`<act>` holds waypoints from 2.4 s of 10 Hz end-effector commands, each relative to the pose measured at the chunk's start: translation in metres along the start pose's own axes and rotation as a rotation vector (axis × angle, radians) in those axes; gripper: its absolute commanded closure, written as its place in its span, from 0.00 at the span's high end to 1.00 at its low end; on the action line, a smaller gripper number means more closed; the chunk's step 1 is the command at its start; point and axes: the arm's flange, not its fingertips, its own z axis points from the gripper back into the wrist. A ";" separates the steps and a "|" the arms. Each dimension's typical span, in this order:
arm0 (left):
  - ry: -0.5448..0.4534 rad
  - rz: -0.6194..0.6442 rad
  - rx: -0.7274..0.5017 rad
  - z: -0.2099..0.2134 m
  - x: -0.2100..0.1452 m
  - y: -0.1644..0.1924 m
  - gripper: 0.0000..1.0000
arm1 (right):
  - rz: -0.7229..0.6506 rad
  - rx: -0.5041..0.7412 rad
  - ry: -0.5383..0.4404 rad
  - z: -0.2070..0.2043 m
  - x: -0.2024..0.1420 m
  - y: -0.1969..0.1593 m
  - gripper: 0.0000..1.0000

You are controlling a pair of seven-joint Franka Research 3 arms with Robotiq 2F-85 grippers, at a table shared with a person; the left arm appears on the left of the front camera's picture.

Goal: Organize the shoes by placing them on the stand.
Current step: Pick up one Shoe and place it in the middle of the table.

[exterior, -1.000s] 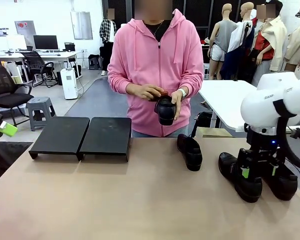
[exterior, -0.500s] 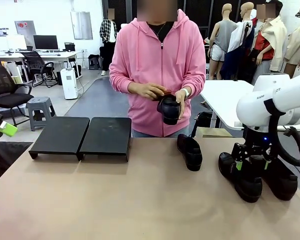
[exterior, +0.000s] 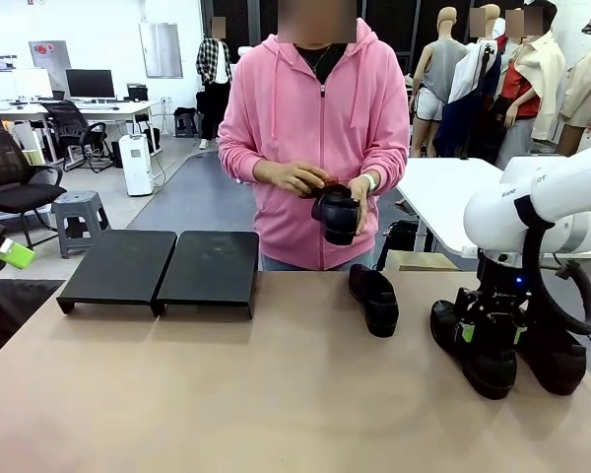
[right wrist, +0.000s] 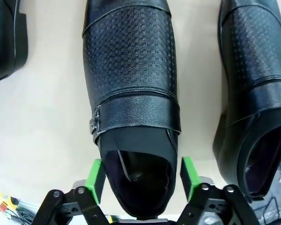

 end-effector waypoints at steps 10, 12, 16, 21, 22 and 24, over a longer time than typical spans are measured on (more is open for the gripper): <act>-0.016 -0.001 -0.014 0.000 0.001 0.001 1.00 | -0.041 0.055 0.040 -0.008 0.006 -0.007 0.00; -0.016 -0.001 -0.014 0.000 0.001 0.001 1.00 | -0.046 0.051 0.045 -0.007 0.004 -0.007 0.00; -0.016 -0.001 -0.014 0.000 0.001 0.001 1.00 | -0.073 0.093 0.029 0.090 -0.040 -0.009 0.00; -0.016 -0.001 -0.014 0.000 0.001 0.001 1.00 | -0.099 0.098 -0.103 0.211 -0.173 -0.029 0.00; -0.016 -0.001 -0.014 0.000 0.001 0.001 1.00 | -0.174 0.121 -0.125 0.211 -0.180 -0.033 0.00; -0.016 -0.001 -0.014 0.000 0.001 0.001 1.00 | -0.061 0.101 -0.057 0.218 -0.167 -0.028 0.00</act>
